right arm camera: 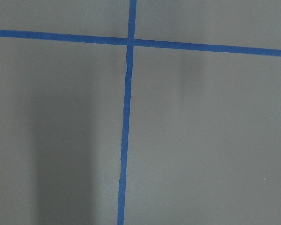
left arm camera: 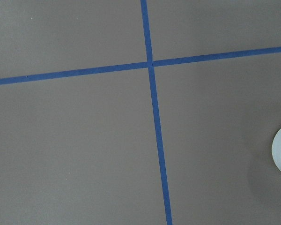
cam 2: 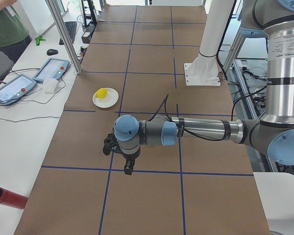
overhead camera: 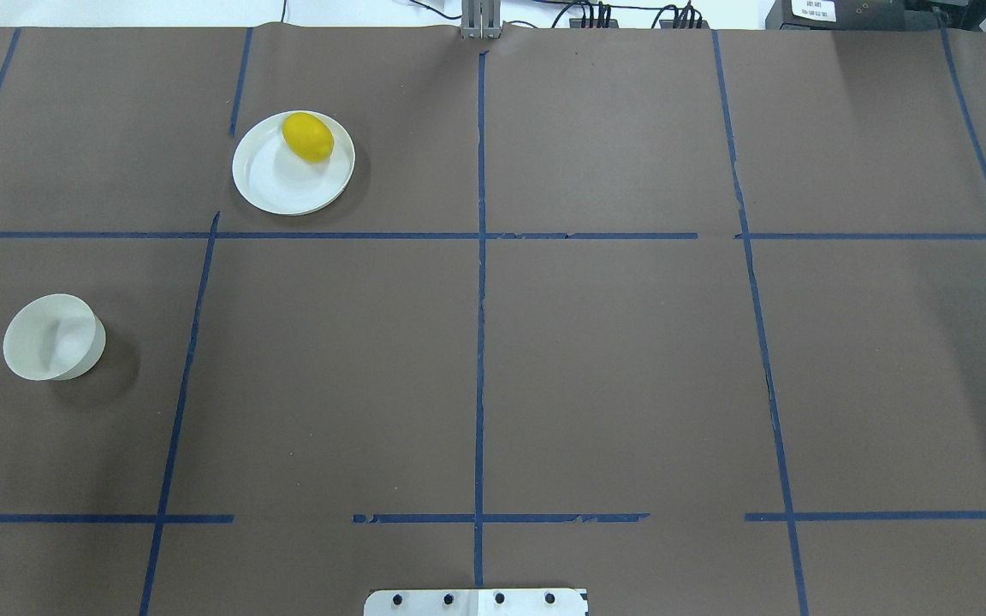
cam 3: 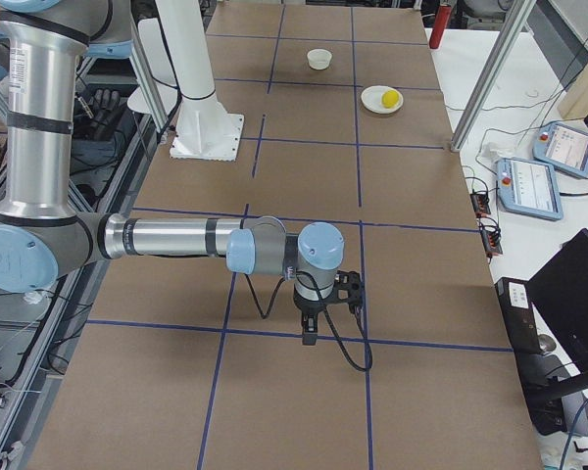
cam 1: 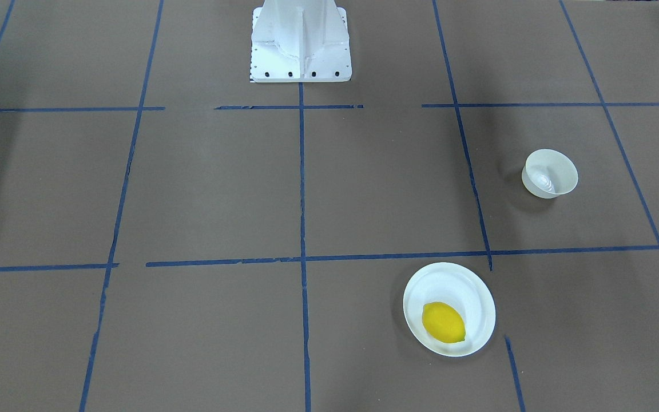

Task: Move lemon from plate to bowl
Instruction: 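Move the left gripper out toward the white plate holding the lemon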

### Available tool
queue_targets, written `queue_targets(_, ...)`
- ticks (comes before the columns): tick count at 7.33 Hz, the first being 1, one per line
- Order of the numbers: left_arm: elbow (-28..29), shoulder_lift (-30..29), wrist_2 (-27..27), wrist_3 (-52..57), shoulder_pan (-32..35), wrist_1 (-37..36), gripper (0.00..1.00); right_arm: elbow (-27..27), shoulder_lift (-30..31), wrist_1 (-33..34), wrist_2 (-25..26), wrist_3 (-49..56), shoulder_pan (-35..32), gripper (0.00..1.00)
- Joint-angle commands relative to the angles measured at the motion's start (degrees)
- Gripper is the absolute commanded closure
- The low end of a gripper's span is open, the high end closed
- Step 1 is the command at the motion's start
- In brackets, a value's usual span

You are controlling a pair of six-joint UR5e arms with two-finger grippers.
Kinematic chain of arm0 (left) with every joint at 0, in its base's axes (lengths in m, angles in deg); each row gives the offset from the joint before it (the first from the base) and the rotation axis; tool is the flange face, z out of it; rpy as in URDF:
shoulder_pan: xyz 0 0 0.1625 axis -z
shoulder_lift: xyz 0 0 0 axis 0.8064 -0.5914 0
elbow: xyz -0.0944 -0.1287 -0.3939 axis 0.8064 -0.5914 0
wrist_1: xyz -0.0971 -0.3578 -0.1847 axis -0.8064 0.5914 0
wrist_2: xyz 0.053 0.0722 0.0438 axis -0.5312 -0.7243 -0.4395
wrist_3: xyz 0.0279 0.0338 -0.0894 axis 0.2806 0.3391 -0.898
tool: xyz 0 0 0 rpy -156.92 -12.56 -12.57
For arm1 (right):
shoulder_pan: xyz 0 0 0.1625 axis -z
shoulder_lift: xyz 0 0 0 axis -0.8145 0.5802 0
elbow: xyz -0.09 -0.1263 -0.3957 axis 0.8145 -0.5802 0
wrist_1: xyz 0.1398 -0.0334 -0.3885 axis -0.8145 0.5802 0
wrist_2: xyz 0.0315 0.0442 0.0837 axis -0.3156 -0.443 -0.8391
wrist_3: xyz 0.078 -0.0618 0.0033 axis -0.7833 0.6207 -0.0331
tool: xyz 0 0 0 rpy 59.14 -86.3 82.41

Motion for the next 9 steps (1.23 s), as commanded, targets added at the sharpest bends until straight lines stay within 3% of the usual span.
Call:
queue_targets(1, 0.7, 0.1, 0.1, -0.2, 0.0, 3.1, 0.00, -0.1, 0.0, 0.0, 0.0, 0.0, 0.0, 0.00)
queue_targets(7, 0.0, -0.3, 0.7, -2.3, -1.0, 7.1, 0.00, 0.0, 0.0, 0.0, 0.0, 0.0, 0.0, 0.00)
queue_targets(9, 1.0, -9.0, 0.2, -13.7, -7.9, 7.3, 0.00, 0.0, 0.0, 0.0, 0.0, 0.0, 0.0, 0.00)
